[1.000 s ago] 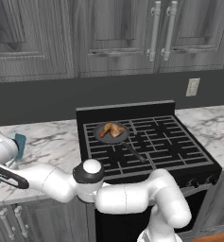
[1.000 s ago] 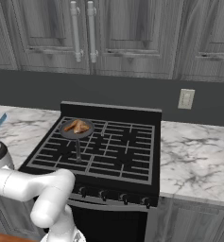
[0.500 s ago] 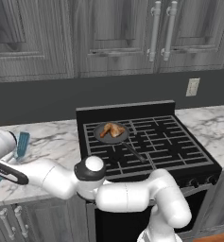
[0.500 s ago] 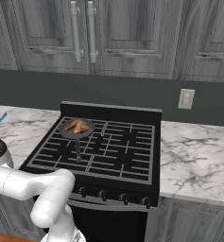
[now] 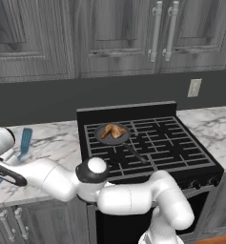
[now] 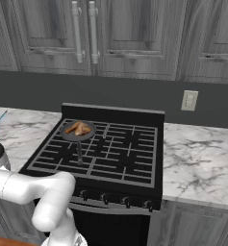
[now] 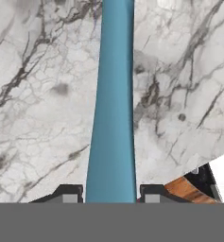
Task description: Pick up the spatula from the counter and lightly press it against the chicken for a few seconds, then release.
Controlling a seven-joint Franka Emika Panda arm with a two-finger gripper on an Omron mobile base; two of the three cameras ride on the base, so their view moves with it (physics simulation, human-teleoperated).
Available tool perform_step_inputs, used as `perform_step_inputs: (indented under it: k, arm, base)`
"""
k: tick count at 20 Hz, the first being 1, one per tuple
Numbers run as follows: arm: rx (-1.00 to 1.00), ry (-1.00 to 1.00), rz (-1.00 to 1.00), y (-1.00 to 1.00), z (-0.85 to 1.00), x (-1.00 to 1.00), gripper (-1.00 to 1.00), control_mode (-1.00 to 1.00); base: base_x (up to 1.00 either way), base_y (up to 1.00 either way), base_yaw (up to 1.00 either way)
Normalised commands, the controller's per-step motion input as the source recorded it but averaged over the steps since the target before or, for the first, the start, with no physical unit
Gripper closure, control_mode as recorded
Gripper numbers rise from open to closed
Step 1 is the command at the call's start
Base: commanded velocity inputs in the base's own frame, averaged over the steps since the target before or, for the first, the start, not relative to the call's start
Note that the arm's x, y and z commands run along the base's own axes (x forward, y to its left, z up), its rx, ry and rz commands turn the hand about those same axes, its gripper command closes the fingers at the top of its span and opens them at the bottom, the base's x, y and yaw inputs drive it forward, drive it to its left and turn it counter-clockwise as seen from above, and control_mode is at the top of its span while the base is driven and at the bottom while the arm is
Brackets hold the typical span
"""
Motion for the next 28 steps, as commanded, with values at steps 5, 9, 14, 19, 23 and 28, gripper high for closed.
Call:
perform_step_inputs:
  k: [5,9,14,19,23,28]
  arm:
    - [0.0,-0.12,0.0,-0.48,0.01,-0.43,1.0,-1.0]
    - [0.04,-0.09,0.0,-0.59,0.0,-0.39,1.0,-1.0]
    - [0.04,-0.1,0.0,-0.62,0.02,-0.41,1.0,-1.0]
    - [0.05,-0.09,0.0,-0.62,0.03,-0.41,1.0,-1.0]
    - [0.05,-0.11,0.0,-0.57,0.06,-0.38,1.0,-1.0]
    - [0.07,-0.1,0.01,-0.5,0.21,-0.33,1.0,-1.0]
  base:
    - [0.0,0.0,0.0]
    - [0.0,0.0,0.0]
    - [0.0,0.0,0.0]
    - [0.0,0.0,0.0]
    - [0.0,0.0,0.0]
    - [0.0,0.0,0.0]
